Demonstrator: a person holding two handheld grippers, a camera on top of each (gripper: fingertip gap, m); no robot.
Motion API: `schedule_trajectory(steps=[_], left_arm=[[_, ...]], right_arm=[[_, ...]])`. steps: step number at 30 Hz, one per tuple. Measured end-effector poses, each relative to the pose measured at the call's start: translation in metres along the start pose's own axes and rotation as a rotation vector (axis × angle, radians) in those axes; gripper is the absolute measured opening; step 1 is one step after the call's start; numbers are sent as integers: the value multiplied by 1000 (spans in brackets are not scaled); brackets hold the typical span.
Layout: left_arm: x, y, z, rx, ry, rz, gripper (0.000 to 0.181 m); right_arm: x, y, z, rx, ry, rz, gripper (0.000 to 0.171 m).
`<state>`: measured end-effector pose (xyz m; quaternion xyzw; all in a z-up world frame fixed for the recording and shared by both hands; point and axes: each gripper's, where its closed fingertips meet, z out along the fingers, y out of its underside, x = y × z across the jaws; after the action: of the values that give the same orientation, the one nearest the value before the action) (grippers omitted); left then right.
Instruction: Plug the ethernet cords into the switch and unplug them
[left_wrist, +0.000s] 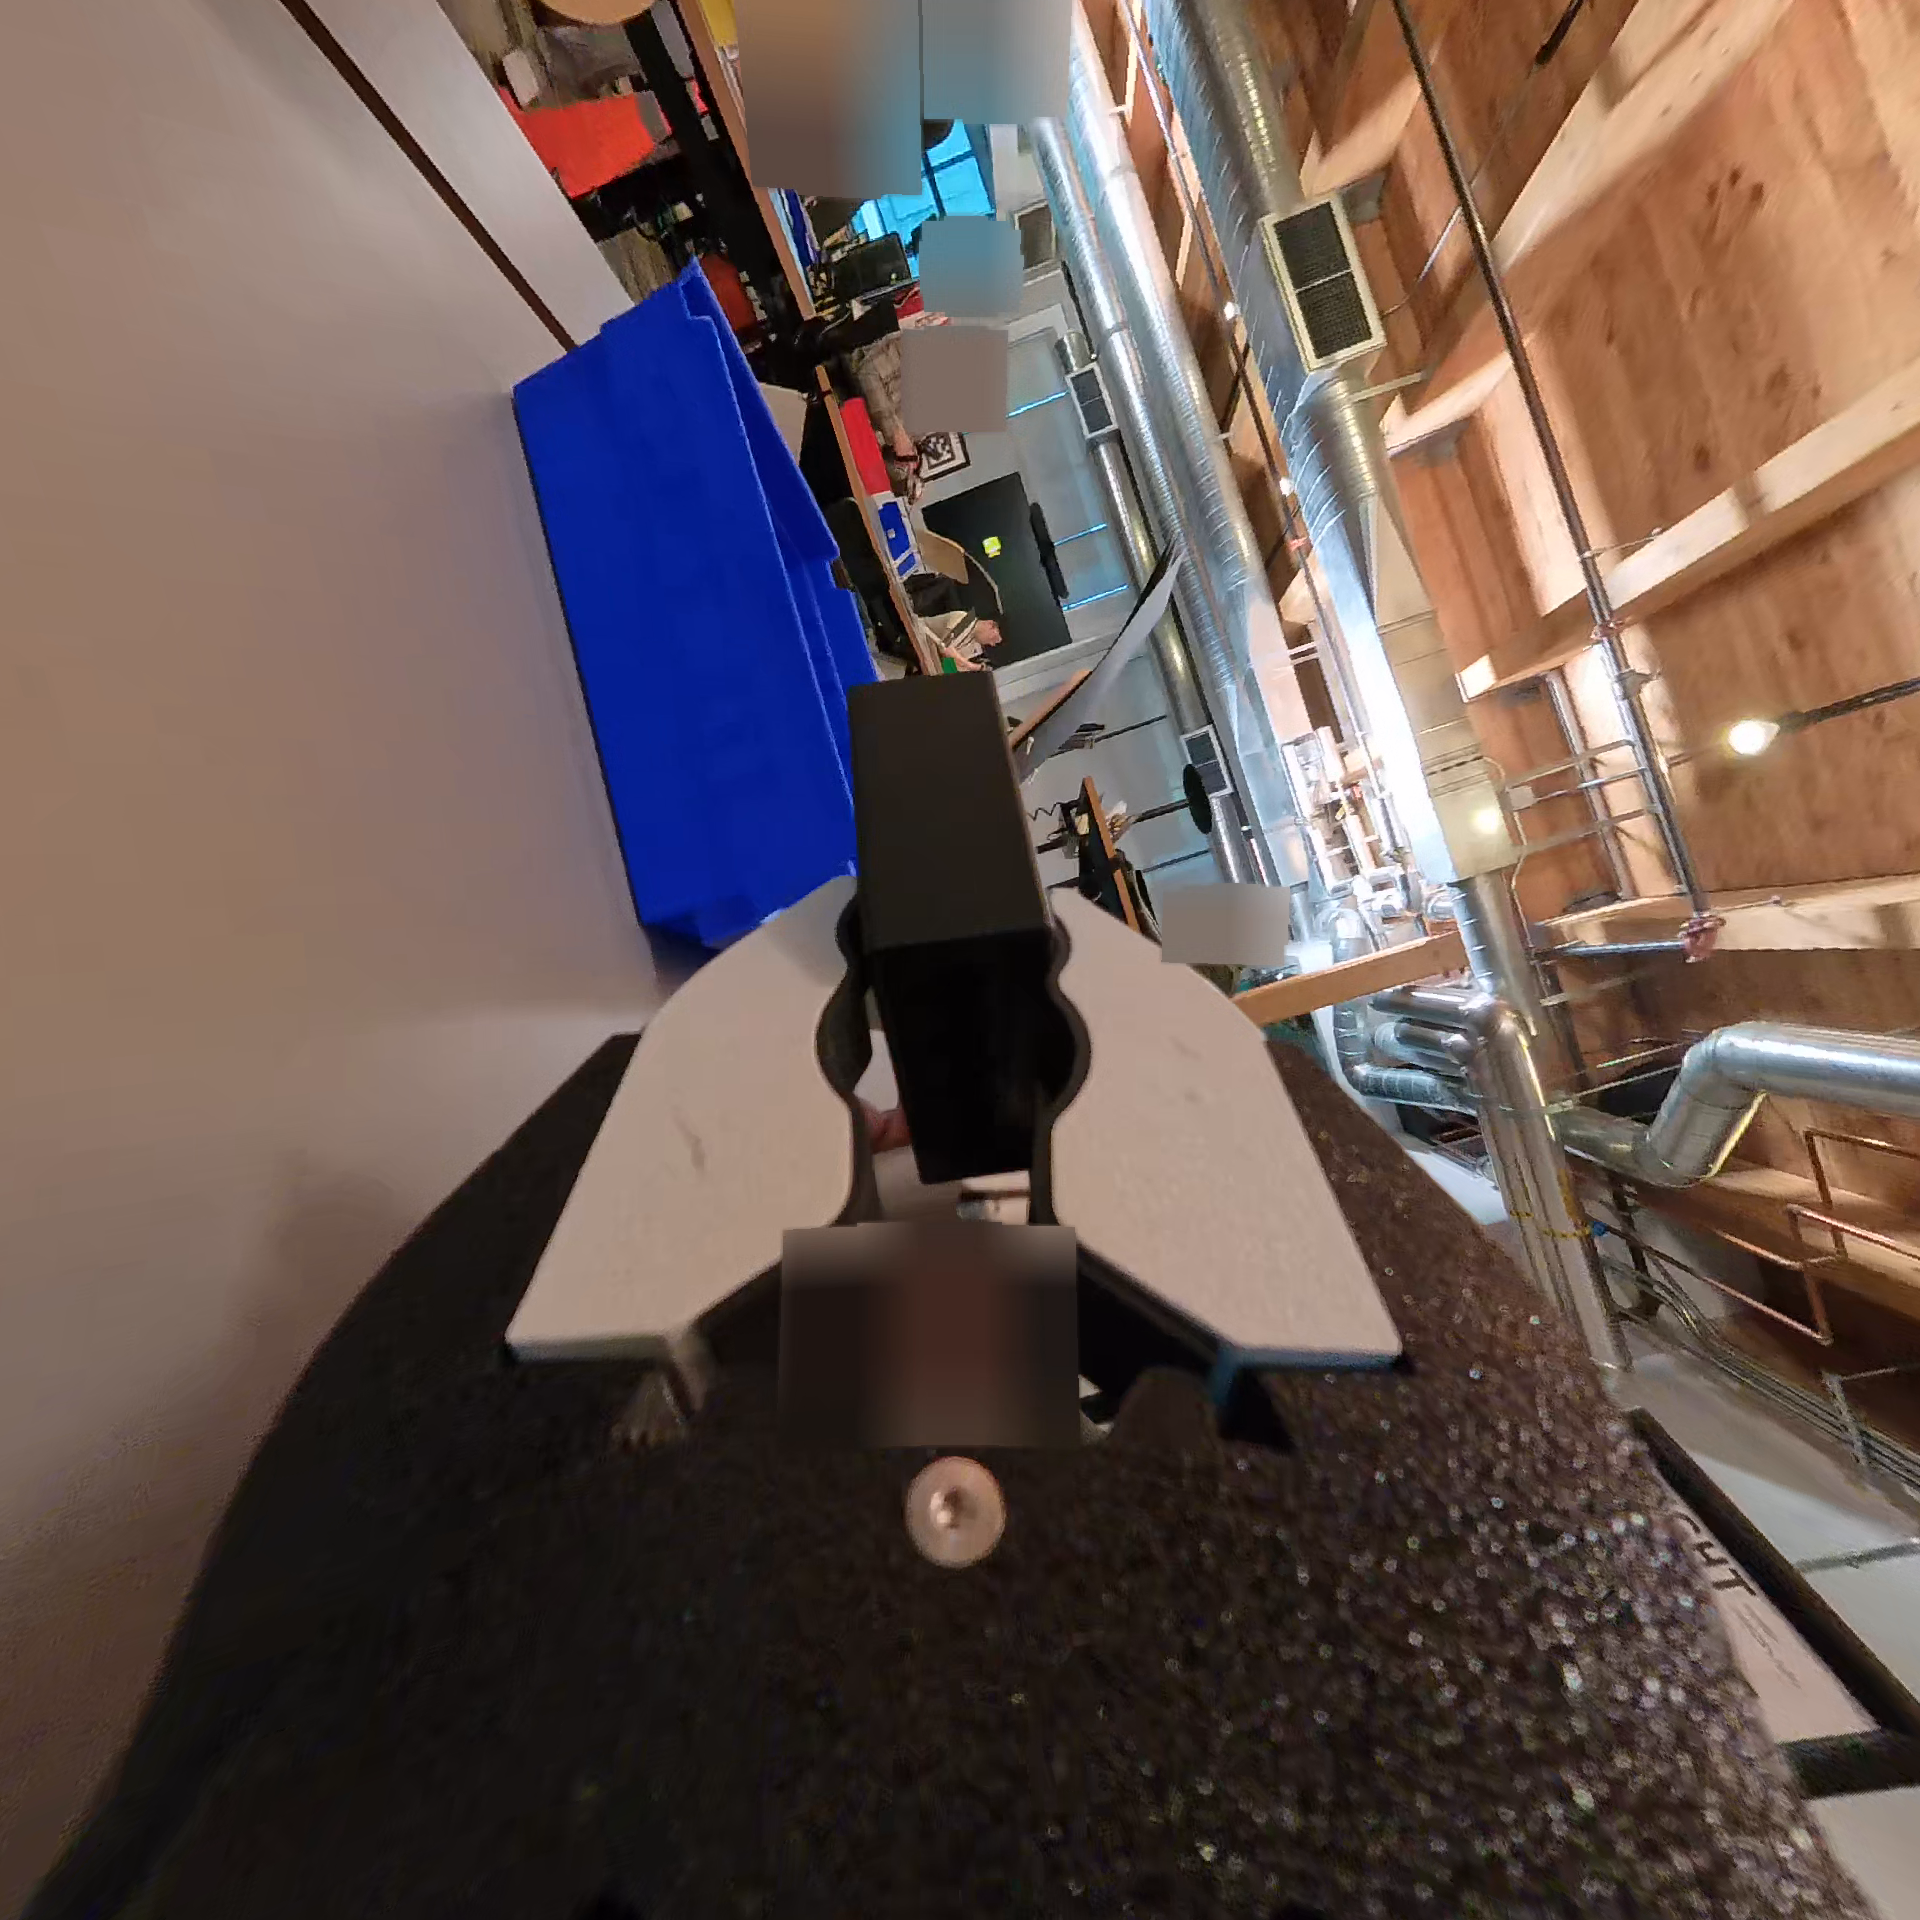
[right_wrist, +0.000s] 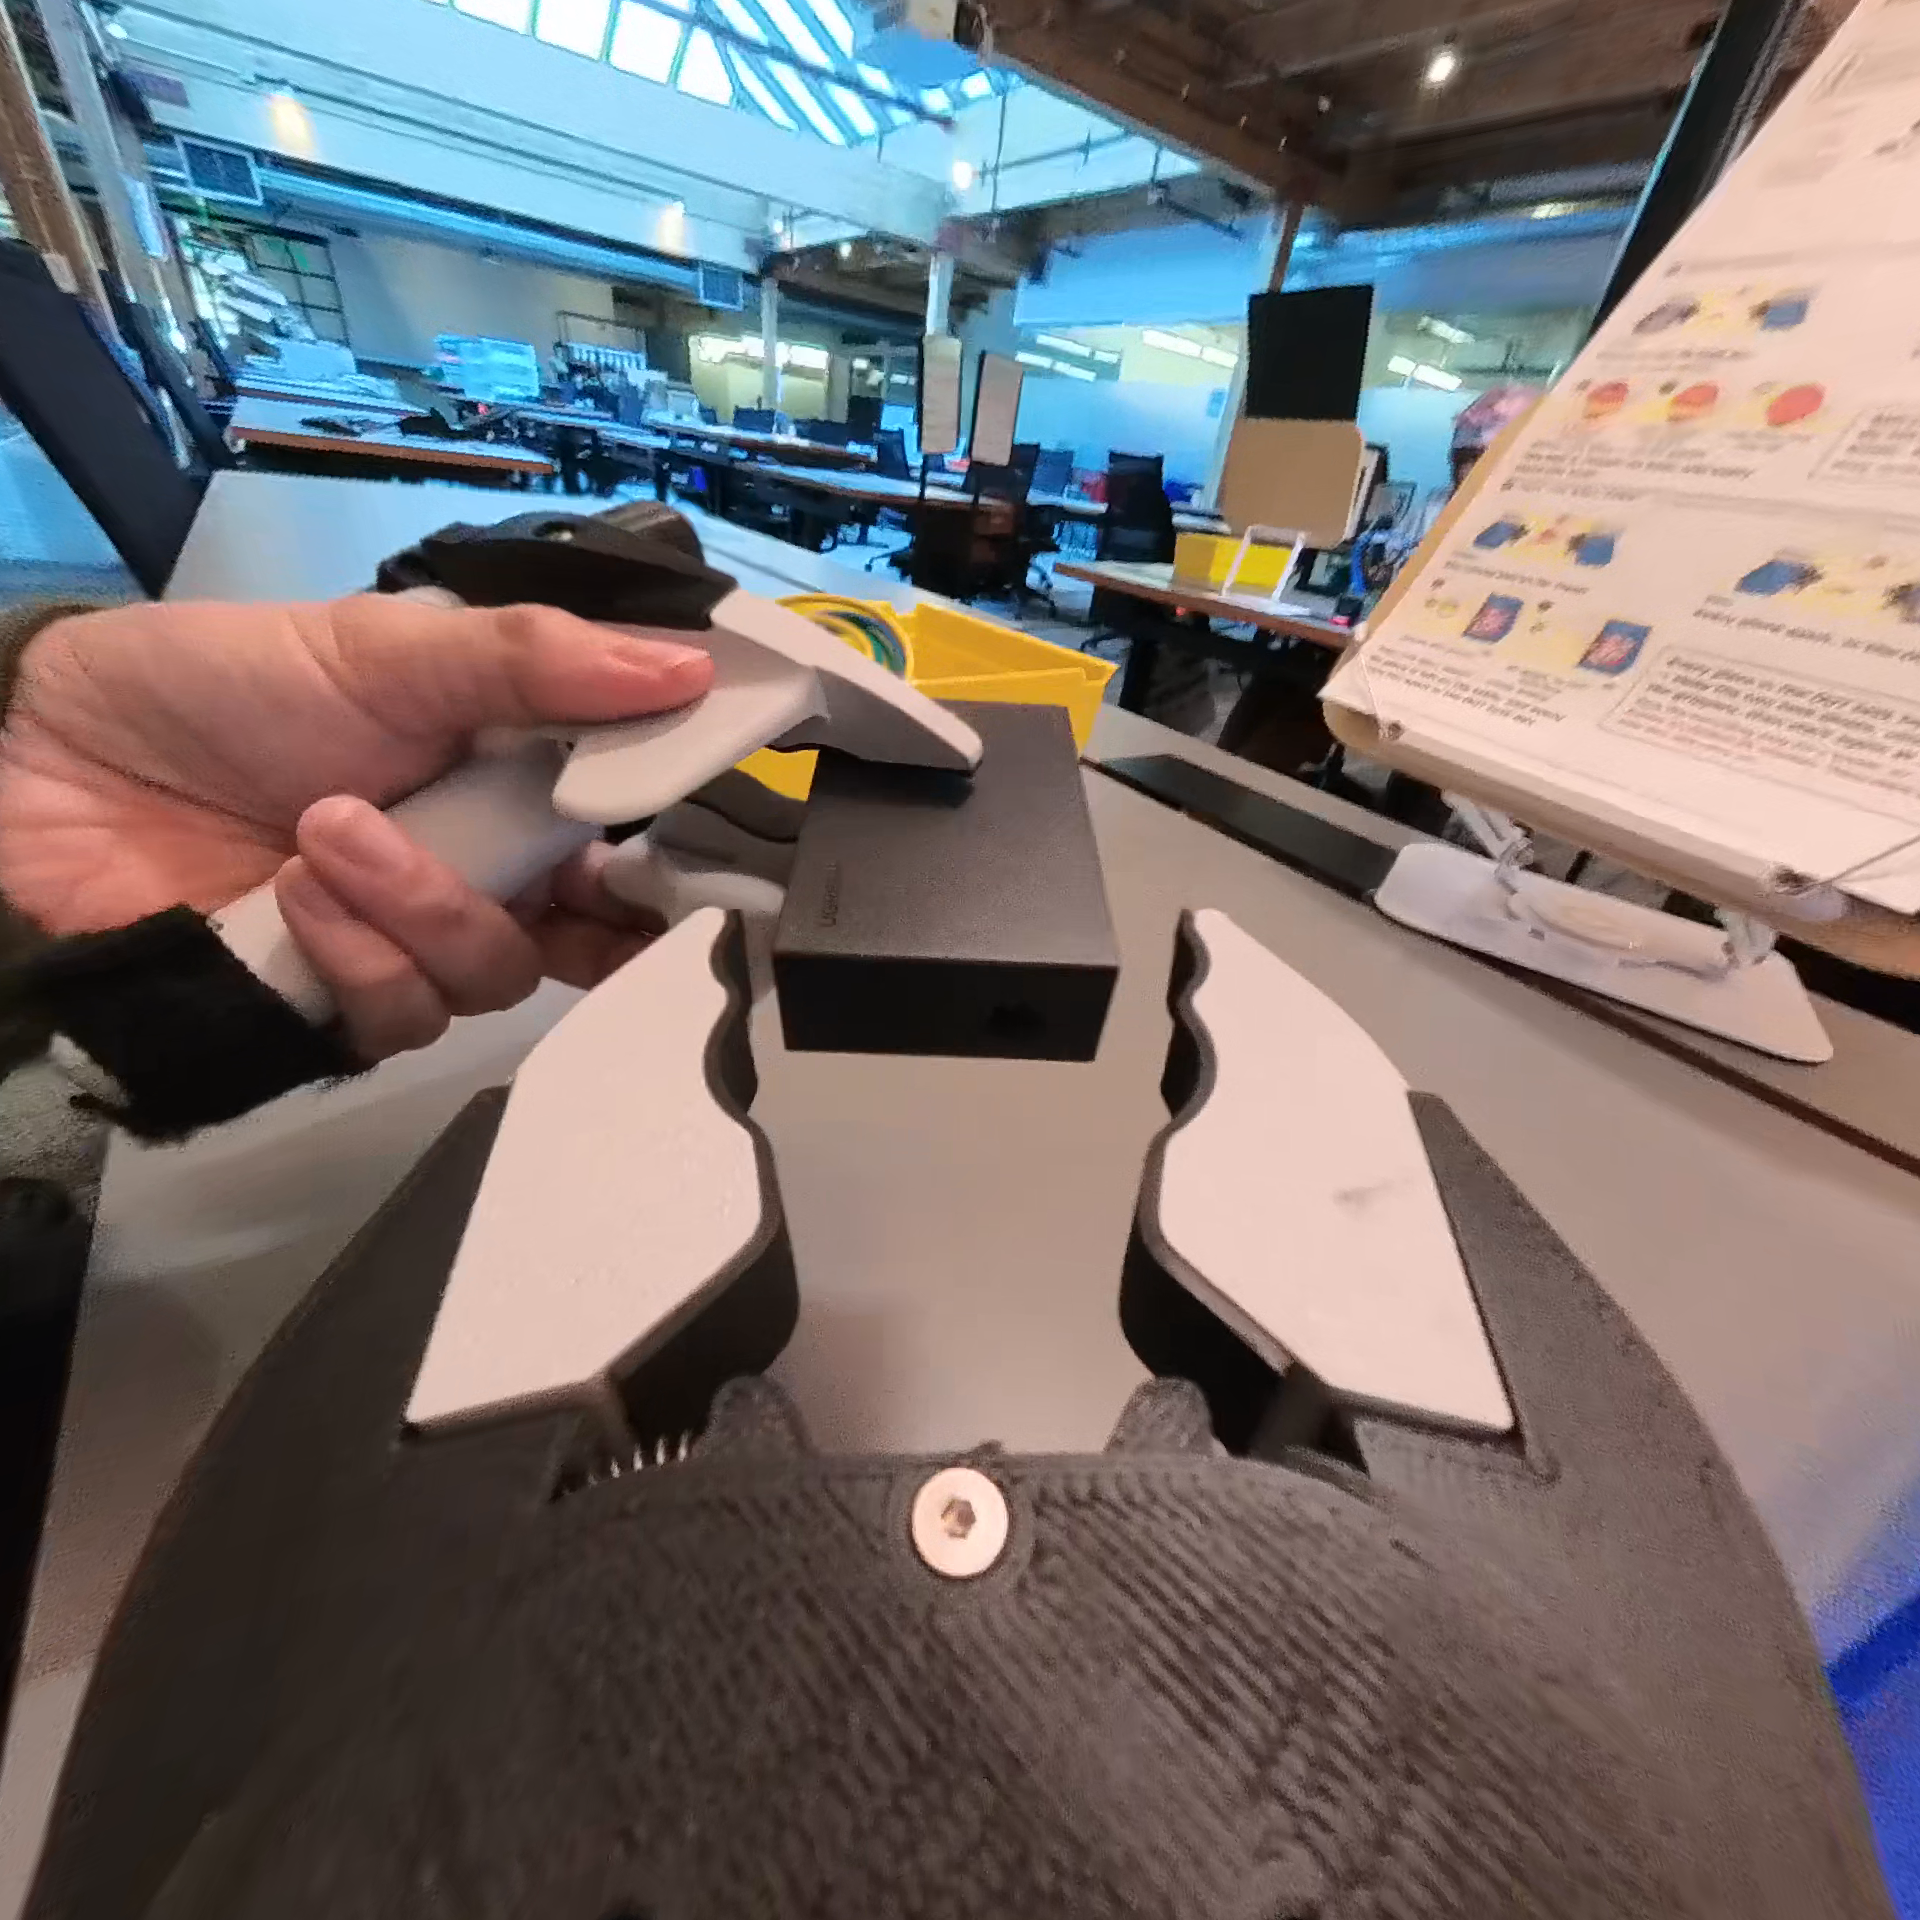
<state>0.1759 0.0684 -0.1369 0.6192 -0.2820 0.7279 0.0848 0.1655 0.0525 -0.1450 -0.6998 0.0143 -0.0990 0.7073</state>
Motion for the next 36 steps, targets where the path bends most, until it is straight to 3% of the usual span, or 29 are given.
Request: schedule_trajectory(steps=[13,18,22,29,34,35,36], left_arm=[[-5,9,4,-27,-82,90,28],[2,6,1,-78,-74,224,43],[-2,-7,-9,-71,-143,321,45],[-8,-6,-10,-113,-153,321,39],[-17,9,-3,-185,-178,286,46],[-17,12,-1,-198,-172,280,44],[-14,15,1,-204,-154,275,32]], right_arm=[[-5,16,6,-51,-17,74,66],[4,11,1,75,-67,315,66],[19,19,-7,133,-54,422,66],[17,23,-4,116,-63,416,66],[14,23,-2,106,-60,378,65],[14,23,-1,101,-53,371,65],[13,23,-1,100,-51,360,65]])
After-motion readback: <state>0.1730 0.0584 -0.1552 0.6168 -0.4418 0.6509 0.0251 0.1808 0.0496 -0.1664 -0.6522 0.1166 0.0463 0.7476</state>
